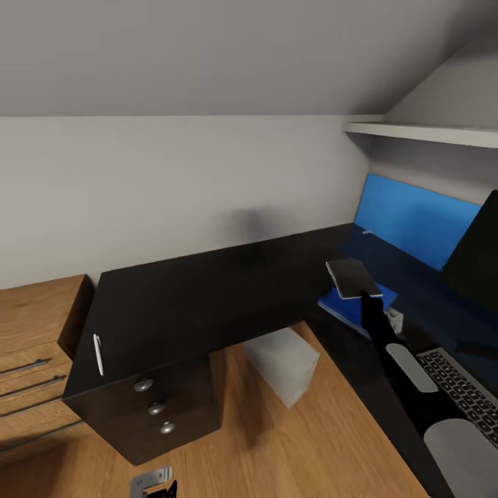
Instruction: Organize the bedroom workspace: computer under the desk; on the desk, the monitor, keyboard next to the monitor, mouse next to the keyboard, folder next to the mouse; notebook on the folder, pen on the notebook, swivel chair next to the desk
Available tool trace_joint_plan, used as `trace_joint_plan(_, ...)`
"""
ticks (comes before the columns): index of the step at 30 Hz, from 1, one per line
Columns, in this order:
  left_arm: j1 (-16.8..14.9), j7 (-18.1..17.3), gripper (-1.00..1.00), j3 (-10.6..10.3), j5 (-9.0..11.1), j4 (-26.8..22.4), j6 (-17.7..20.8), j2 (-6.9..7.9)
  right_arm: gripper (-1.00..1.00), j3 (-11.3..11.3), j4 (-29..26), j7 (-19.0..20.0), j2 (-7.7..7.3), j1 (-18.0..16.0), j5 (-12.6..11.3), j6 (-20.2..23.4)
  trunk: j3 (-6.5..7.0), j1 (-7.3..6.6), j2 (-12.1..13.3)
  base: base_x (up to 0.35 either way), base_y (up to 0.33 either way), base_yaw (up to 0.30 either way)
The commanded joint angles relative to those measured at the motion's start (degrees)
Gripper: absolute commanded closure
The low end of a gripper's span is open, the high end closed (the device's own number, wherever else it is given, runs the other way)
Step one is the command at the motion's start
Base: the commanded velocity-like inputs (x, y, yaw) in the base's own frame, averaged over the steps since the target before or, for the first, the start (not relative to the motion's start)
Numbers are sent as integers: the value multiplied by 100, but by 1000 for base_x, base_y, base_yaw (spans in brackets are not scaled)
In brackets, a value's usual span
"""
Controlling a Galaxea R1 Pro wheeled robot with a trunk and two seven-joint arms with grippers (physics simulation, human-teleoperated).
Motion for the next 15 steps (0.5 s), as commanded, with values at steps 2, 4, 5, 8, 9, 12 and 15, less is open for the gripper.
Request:
trace_joint_plan(2,-3,45,-100,-26,34,-10,16,7,100,37,70,24,17,-7,-57,-129,-5,0,-4,0,0,-221)
trace_joint_plan(4,-3,42,-100,-22,33,-9,16,7,100,41,134,24,46,-7,-149,-264,-5,0,-4,0,0,-73)
trace_joint_plan(5,-3,40,-100,-21,33,-10,16,9,100,42,137,25,49,-7,-181,-271,-5,0,-4,0,0,-34)
trace_joint_plan(8,-3,35,-100,-20,33,-11,11,14,100,46,147,28,85,-7,-336,-291,-5,0,-4,0,0,-19)
trace_joint_plan(9,-3,34,-100,-22,33,-9,10,14,100,46,150,28,109,-7,-372,-295,-5,0,-4,0,0,-7)
trace_joint_plan(12,-3,33,-100,-20,33,-7,11,16,100,47,162,22,156,-7,-417,-299,-5,0,-4,0,0,-3)
trace_joint_plan(15,-3,38,-100,-20,33,-7,13,16,100,51,167,19,174,-7,-424,-300,-5,0,-4,0,0,-1)
